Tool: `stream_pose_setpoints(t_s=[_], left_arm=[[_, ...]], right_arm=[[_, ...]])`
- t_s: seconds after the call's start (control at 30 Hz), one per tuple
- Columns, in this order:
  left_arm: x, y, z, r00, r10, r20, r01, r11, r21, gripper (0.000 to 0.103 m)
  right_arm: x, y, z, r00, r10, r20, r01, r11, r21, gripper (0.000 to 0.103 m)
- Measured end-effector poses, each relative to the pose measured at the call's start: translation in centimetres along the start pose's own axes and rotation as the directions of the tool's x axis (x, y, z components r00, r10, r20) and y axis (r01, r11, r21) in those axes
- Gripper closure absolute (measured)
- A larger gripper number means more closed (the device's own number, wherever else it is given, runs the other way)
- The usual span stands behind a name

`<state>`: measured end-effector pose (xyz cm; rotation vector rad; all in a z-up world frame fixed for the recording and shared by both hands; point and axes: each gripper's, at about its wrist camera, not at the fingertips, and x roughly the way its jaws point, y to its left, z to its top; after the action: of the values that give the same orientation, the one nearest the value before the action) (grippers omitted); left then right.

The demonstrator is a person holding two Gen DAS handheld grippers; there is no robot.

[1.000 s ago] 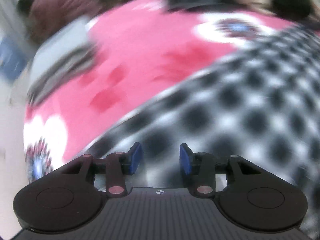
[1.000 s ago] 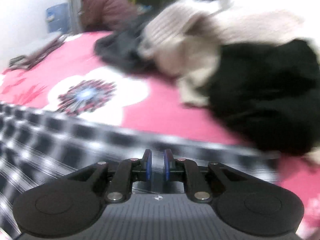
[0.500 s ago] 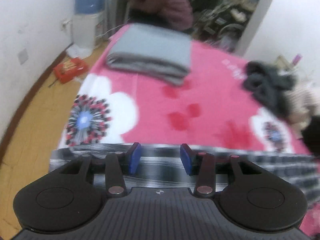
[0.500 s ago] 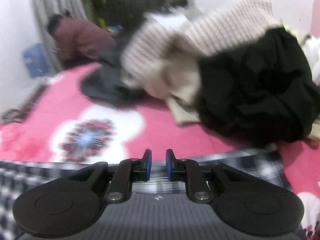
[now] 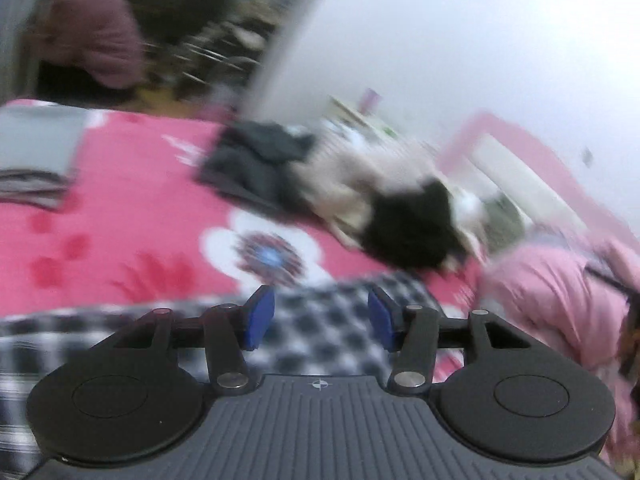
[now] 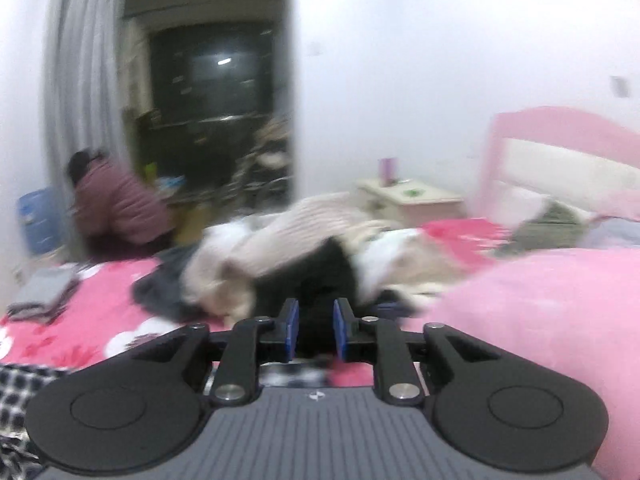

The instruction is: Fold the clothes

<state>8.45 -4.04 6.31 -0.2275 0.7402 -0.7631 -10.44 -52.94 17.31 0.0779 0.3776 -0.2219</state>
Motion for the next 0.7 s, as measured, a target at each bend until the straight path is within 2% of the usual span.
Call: stream_pose_setpoints(t_s=[0.1, 0.17, 0.2, 0.27, 0.33, 0.47, 0.53, 0.57, 0.63, 0.67, 0.7], left_arm=[[1.4, -2.9, -1.8, 0.994, -0.068, -0.082, 0.072, 0.996, 0.047, 0.048], [2.5, -4.4, -3.9, 0.975, -0.117, -0.187, 0.129, 0.99, 0.054, 0.046], [3.1, -5.0, -5.3, 0.958, -0.141, -0.248, 0.156, 0.987, 0.045, 0.045], [4.7, -6.0, -8.4, 0.909, -0.169, -0.38, 0.19, 0.982, 0.018, 0.045], [6.4, -6.8, -11.6, 0.85, -0.158, -0.503, 0.184, 0.983, 0.002, 0.045], [8.5, -8.4, -16.8, 0.747, -0.141, -0.65, 0.187, 0.982, 0.003, 0.045], [8.6, -9.2, -18.6, 0.685, -0.116, -0.72, 0.206, 0.978, 0.039, 0.045], [8.4, -9.5, -19.4, 0.653, -0.1, -0.75, 0.221, 0.973, 0.062, 0.045], [7.3, -10.0, -20.6, 0.597, -0.062, -0.8, 0.25, 0.962, 0.112, 0.045], [6.6, -10.1, -21.0, 0.575, -0.036, -0.818, 0.26, 0.955, 0.141, 0.045], [6.0, -10.1, -21.2, 0.561, -0.014, -0.828, 0.264, 0.951, 0.163, 0.045]], right_arm=[[-3.5, -2.8, -2.4, 0.998, -0.065, -0.026, 0.066, 0.997, 0.041, 0.076], [-4.4, -4.0, -5.5, 0.993, -0.076, -0.087, 0.082, 0.994, 0.07, 0.072], [-4.4, -4.4, -7.3, 0.989, -0.072, -0.127, 0.083, 0.993, 0.087, 0.072], [-3.9, -5.0, -11.4, 0.975, -0.061, -0.214, 0.092, 0.987, 0.135, 0.071], [-2.9, -5.0, -15.7, 0.954, -0.034, -0.298, 0.095, 0.976, 0.195, 0.071], [-1.1, -5.8, -22.4, 0.906, 0.026, -0.423, 0.142, 0.922, 0.36, 0.071], [-0.5, -5.8, -24.6, 0.877, 0.053, -0.477, 0.163, 0.902, 0.399, 0.071], [-0.7, -5.7, -25.4, 0.873, 0.06, -0.485, 0.164, 0.899, 0.407, 0.071], [-1.5, -5.0, -25.6, 0.878, 0.068, -0.473, 0.146, 0.904, 0.401, 0.071], [-1.7, -4.7, -25.3, 0.885, 0.061, -0.461, 0.136, 0.914, 0.382, 0.071], [-2.0, -4.2, -24.8, 0.893, 0.05, -0.446, 0.125, 0.927, 0.354, 0.071]])
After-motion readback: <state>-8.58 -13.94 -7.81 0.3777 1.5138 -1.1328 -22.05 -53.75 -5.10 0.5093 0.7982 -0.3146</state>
